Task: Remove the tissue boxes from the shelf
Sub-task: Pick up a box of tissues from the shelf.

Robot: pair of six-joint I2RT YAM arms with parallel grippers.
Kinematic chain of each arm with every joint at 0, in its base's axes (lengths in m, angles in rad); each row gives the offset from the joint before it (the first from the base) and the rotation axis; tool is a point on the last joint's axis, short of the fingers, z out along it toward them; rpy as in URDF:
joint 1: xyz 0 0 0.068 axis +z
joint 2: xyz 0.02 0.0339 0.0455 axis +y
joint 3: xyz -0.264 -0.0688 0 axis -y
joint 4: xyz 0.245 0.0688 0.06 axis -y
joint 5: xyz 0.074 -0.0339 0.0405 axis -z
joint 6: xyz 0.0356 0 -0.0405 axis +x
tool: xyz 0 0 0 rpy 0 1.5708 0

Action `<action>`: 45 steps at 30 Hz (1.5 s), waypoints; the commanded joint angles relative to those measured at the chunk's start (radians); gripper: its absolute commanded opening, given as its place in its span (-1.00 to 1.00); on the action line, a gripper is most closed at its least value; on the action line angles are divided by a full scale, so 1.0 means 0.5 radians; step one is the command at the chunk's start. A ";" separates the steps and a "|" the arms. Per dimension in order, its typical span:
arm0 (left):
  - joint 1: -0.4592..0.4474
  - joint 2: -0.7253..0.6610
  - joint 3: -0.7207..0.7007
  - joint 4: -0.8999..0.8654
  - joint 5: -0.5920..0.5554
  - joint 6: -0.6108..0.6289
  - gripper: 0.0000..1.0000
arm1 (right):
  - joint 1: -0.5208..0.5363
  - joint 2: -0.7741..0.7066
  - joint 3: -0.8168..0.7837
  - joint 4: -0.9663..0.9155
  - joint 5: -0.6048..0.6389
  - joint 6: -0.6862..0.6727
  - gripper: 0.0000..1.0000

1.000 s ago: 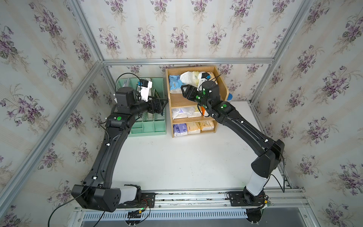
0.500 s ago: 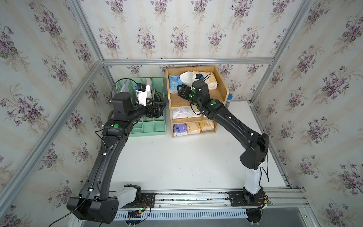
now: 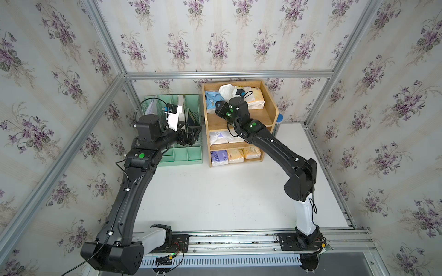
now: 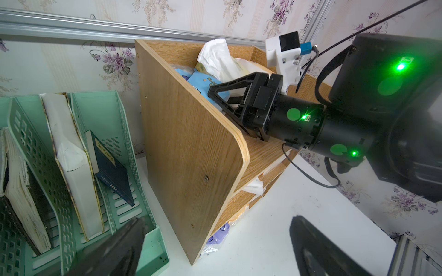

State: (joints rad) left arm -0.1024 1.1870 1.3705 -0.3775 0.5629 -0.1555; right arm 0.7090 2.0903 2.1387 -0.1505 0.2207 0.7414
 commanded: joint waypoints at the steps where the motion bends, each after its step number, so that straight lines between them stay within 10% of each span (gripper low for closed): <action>1: 0.011 -0.008 -0.010 0.086 0.000 0.020 0.98 | 0.015 0.011 -0.004 -0.086 -0.091 0.021 -0.25; 12: 0.031 0.000 -0.035 0.083 -0.037 0.049 0.98 | 0.039 -0.124 -0.045 -0.229 -0.234 -0.107 -0.99; 45: 0.089 -0.050 -0.008 -0.007 0.015 -0.173 0.98 | 0.052 -0.930 -0.933 -0.246 -0.584 -0.324 -1.00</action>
State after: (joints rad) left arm -0.0532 1.1786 1.3670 -0.3626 0.5369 -0.1738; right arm 0.7338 1.6386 1.6817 -0.2668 -0.0490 0.6041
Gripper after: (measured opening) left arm 0.988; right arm 0.066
